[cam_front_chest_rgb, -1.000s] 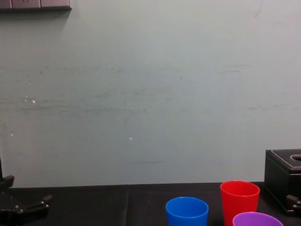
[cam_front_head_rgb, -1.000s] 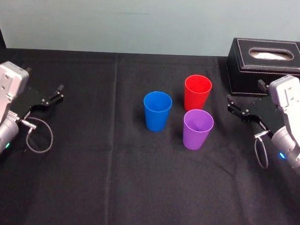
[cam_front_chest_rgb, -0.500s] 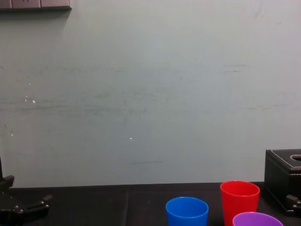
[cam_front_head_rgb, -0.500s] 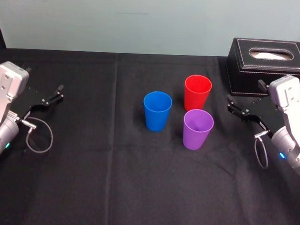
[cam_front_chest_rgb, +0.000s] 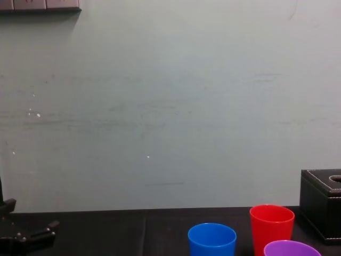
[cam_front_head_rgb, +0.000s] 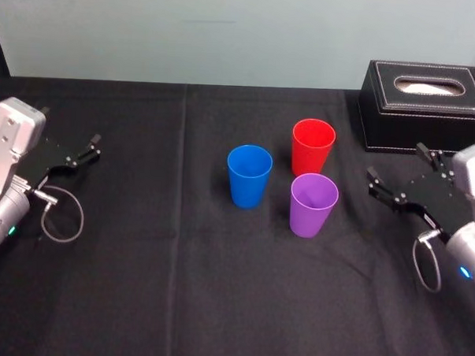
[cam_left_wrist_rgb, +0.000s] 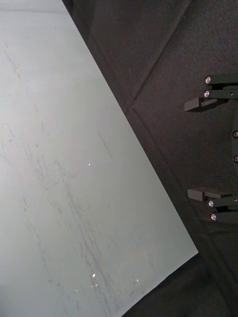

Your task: Stack the three plastic cups sequentially using one hand.

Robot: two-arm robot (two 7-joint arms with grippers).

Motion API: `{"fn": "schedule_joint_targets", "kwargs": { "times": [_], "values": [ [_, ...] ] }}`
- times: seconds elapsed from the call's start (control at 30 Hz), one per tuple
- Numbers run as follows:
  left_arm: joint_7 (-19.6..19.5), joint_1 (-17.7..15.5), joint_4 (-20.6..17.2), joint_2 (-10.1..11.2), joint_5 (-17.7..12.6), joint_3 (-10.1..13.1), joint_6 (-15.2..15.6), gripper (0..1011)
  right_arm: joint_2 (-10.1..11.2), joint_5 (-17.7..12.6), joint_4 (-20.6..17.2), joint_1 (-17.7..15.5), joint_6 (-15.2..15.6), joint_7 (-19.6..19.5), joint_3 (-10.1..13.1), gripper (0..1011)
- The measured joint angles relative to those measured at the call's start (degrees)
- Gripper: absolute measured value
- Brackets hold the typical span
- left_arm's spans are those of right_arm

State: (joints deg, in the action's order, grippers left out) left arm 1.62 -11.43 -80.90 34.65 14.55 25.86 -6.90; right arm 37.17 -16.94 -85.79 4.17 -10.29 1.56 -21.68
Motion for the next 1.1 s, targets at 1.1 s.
{"fn": "schedule_joint_targets", "kwargs": {
  "times": [1.1],
  "values": [
    [0.00, 0.00, 0.00, 0.00, 0.00, 0.00, 0.00, 1005, 0.99, -5.64, -7.32, -12.20, -6.66, 14.25, 2.44, 1004]
  ]
}}
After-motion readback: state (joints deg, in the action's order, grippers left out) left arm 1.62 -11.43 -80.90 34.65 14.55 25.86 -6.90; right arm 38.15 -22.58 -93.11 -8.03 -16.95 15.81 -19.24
